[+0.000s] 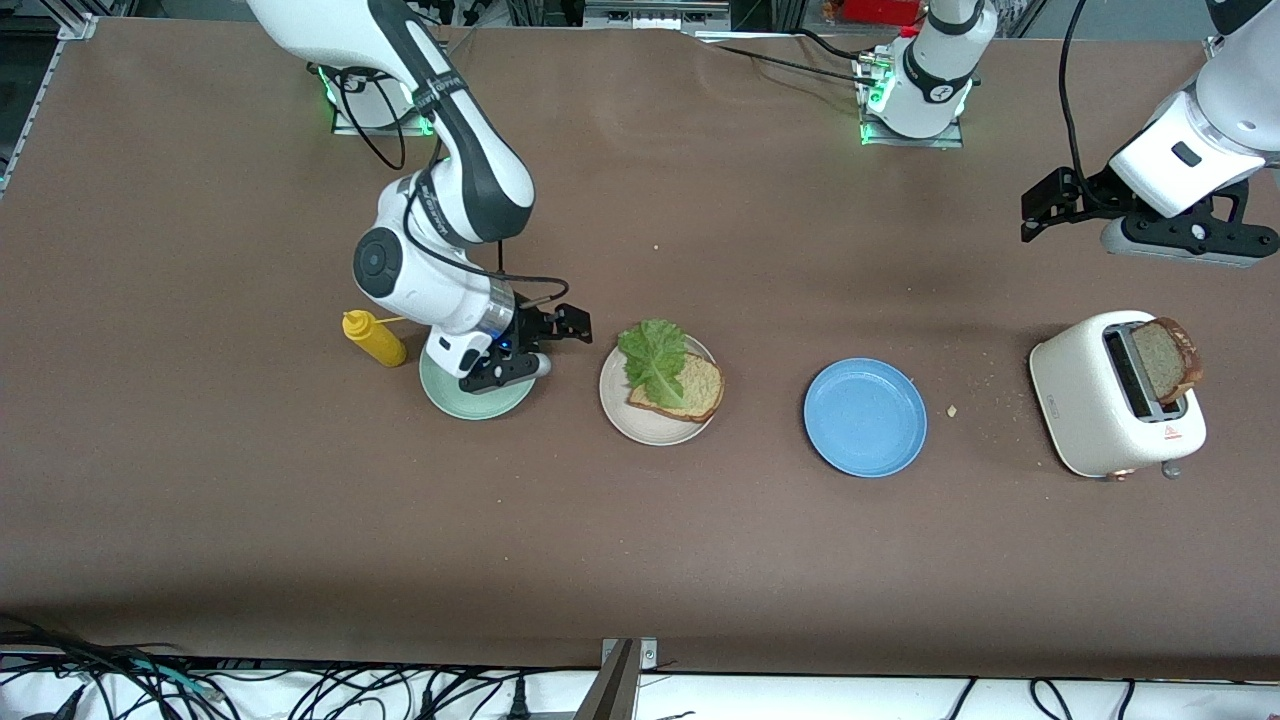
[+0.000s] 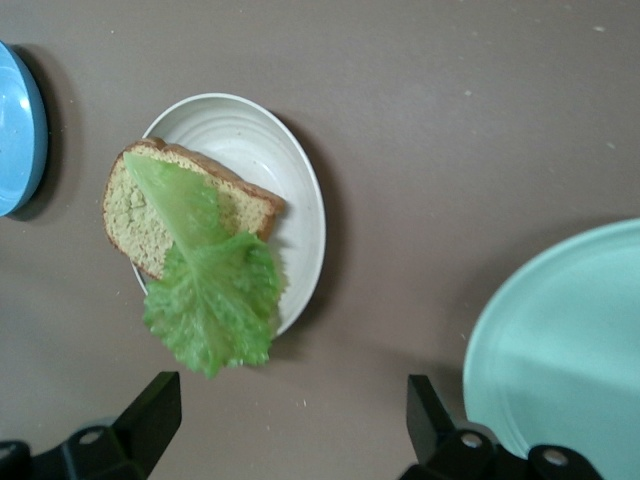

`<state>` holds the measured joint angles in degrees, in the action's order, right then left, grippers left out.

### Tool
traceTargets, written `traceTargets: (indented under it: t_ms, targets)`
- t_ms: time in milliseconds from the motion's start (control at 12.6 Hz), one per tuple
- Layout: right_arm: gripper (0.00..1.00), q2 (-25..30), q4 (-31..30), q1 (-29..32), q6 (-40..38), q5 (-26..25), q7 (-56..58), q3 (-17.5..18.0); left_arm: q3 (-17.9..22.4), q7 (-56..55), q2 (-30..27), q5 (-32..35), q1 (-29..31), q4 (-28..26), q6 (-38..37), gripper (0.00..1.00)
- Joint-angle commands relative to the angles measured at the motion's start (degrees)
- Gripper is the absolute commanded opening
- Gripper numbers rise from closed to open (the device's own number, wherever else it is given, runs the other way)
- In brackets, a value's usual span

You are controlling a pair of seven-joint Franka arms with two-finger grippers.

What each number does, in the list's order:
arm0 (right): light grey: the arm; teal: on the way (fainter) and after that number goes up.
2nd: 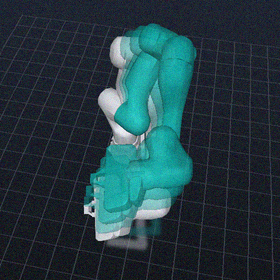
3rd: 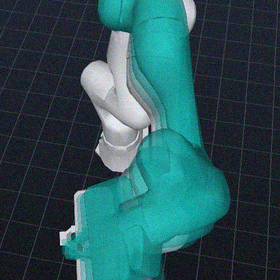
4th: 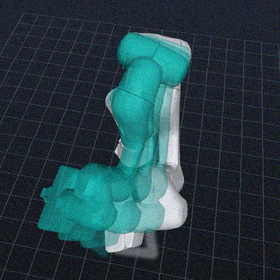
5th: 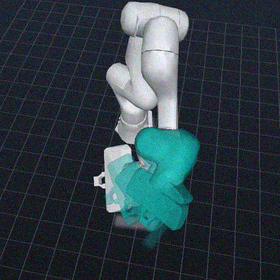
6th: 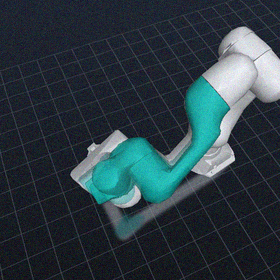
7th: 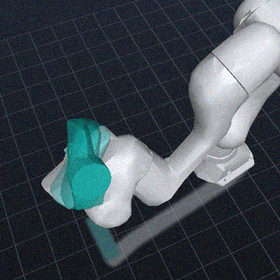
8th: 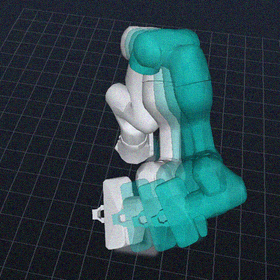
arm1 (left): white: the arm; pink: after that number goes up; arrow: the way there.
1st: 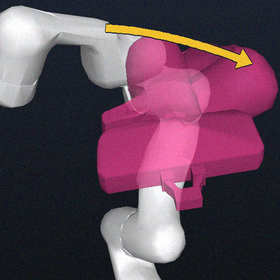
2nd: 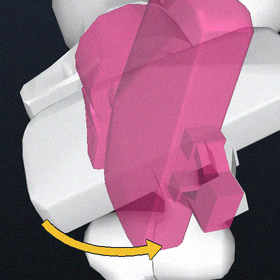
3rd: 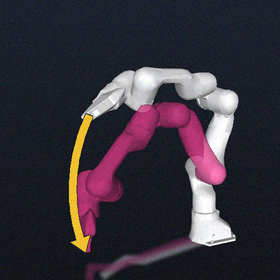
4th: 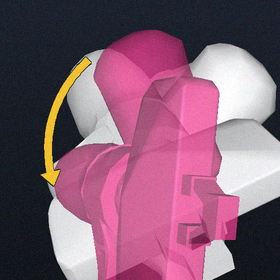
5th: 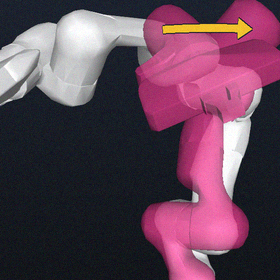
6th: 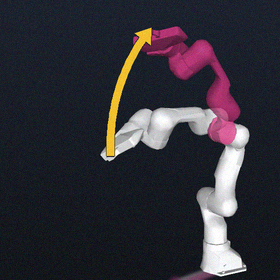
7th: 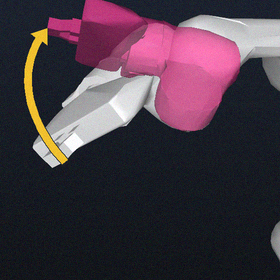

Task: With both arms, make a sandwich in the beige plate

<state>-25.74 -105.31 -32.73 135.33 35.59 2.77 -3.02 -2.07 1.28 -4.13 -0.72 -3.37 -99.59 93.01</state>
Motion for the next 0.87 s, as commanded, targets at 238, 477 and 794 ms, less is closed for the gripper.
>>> traceTargets:
  t_ms: [238, 477, 794]
  targets:
    - [1.00, 9.38, -6.22, 8.02, -12.16, -9.02, 0.04, 1.26, 0.05, 0.56, 0.44, -0.42, 0.20, 1.15, -0.46, 1.00]
    - [1.00, 11.67, -5.87, 11.80, -18.06, -13.35, 0.04, 1.43, 0.05, 0.56, 0.44, -0.42, 0.20, 1.15, -0.46, 1.00]
    - [1.00, 12.82, -5.87, 16.46, -20.36, -16.87, -0.05, 3.19, 0.05, 0.47, 0.44, -0.42, 0.20, 1.15, -0.46, 1.00]
